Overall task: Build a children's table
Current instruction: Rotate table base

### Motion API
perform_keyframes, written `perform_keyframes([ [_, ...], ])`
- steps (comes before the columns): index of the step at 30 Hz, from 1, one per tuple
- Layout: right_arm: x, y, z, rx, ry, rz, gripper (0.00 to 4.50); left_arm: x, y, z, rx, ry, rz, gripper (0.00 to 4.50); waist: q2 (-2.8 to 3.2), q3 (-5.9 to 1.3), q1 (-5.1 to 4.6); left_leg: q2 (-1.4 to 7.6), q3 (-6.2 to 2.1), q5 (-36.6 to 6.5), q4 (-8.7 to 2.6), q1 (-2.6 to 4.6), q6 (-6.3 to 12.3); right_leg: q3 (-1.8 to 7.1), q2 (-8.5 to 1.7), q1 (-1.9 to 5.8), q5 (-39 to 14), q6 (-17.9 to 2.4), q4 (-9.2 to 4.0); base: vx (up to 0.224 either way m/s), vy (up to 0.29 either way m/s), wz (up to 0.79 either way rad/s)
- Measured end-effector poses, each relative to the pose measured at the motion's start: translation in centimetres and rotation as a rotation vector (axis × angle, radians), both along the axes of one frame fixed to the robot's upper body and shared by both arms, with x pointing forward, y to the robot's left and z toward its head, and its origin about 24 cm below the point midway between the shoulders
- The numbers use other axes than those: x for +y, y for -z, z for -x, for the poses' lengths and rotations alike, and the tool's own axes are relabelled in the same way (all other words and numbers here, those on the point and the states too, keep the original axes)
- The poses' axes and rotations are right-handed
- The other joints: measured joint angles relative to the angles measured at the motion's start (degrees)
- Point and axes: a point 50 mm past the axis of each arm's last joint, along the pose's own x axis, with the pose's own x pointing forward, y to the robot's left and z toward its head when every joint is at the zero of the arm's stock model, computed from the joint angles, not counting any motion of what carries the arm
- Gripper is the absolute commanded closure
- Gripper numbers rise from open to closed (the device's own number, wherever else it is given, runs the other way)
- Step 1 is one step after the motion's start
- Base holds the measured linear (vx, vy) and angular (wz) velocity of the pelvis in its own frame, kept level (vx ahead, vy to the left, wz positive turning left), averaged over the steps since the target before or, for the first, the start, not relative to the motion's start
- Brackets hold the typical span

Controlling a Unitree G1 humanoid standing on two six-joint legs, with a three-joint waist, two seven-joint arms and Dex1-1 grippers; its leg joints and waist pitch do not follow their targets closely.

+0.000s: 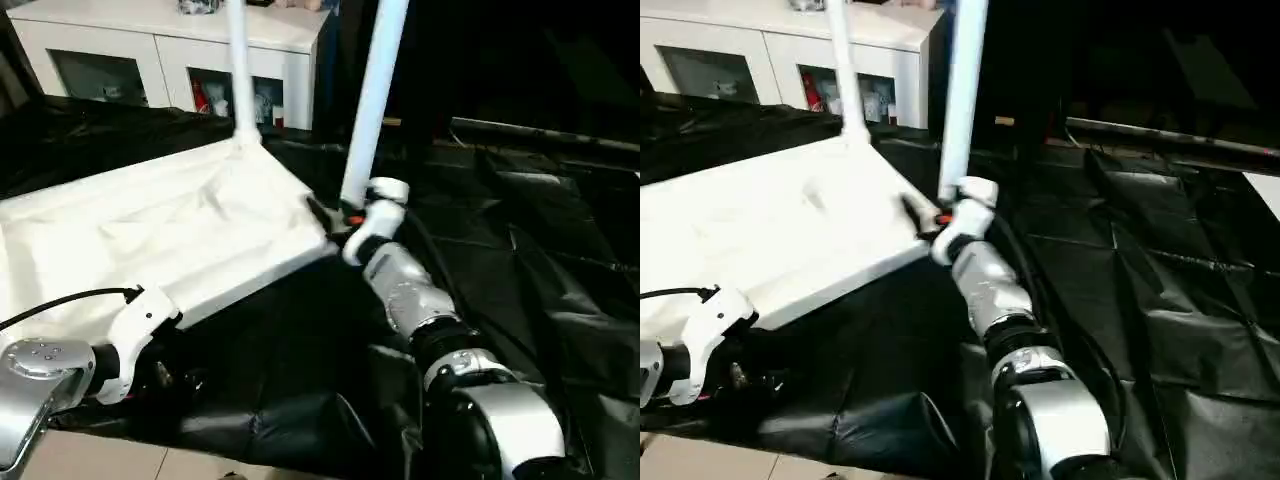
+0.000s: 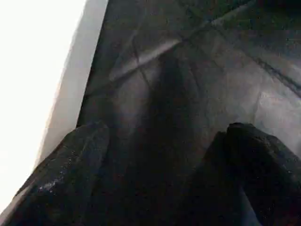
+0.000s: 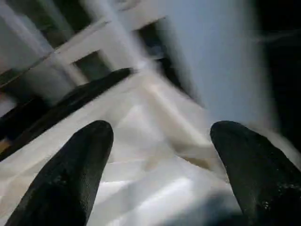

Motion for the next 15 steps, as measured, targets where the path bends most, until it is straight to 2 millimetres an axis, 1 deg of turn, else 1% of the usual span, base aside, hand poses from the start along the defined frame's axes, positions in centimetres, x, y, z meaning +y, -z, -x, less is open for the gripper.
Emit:
perform_keyframes([
  [5,-2.3,-0.1,-0.7,0.006,0.13,0.033,0.65,-0.2,0.0,-0.2,-0.045,0.007,0.001,0.02,-0.06,0.03,-0.2,0.14,-0.05,0.0,0.0,0.01,-0.06,0.0,0.2,-0.09,0.0,0.0,0.17,0.0,0.0,0.0],
  [9,-3.1,-0.3,-1.0,-0.001,0.161,0.047,0.65,-0.6,0.1,-0.5,-0.095,0.02,0.007,0.02,-0.12,0.03,-0.22,0.23,-0.22,0.1,-0.02,-0.01,-0.22,0.0,0.4,-0.12,0.0,0.0,0.22,0.0,0.0,0.0],
  [11,-3.3,-0.5,-1.0,-0.033,0.115,0.051,0.65,-1.3,-0.1,-0.9,-0.12,0.02,0.047,0.02,-0.23,0.06,-0.16,0.23,-0.24,0.1,-0.02,-0.04,-0.24,0.01,0.4,-0.13,0.1,-0.1,0.26,0.0,0.0,0.0],
  [12,-3.4,-0.6,-1.0,-0.053,0.067,0.084,0.65,-1.8,-0.5,-1.3,-0.138,0.026,0.089,0.02,-0.28,0.08,-0.03,0.23,-0.25,0.1,0.0,-0.1,-0.24,0.01,0.4,-0.13,0.1,-0.1,0.26,0.0,0.0,0.0],
  [14,-3.2,-0.7,-0.9,-0.092,-0.045,0.18,0.65,-3.0,-2.1,-1.8,-0.195,0.067,0.152,0.02,-0.51,0.04,-0.02,0.22,-0.25,0.2,0.03,-0.11,-0.25,0.04,0.41,-0.12,0.2,-0.3,0.26,0.0,0.0,0.0],
  [15,-3.1,-0.7,-0.8,-0.111,-0.095,0.227,0.65,-3.4,-2.8,-2.0,-0.22,0.085,0.163,0.02,-0.54,0.03,-0.07,0.22,-0.25,0.2,0.04,-0.13,-0.25,0.04,0.4,-0.11,0.2,-0.3,0.25,0.0,0.0,0.0],
])
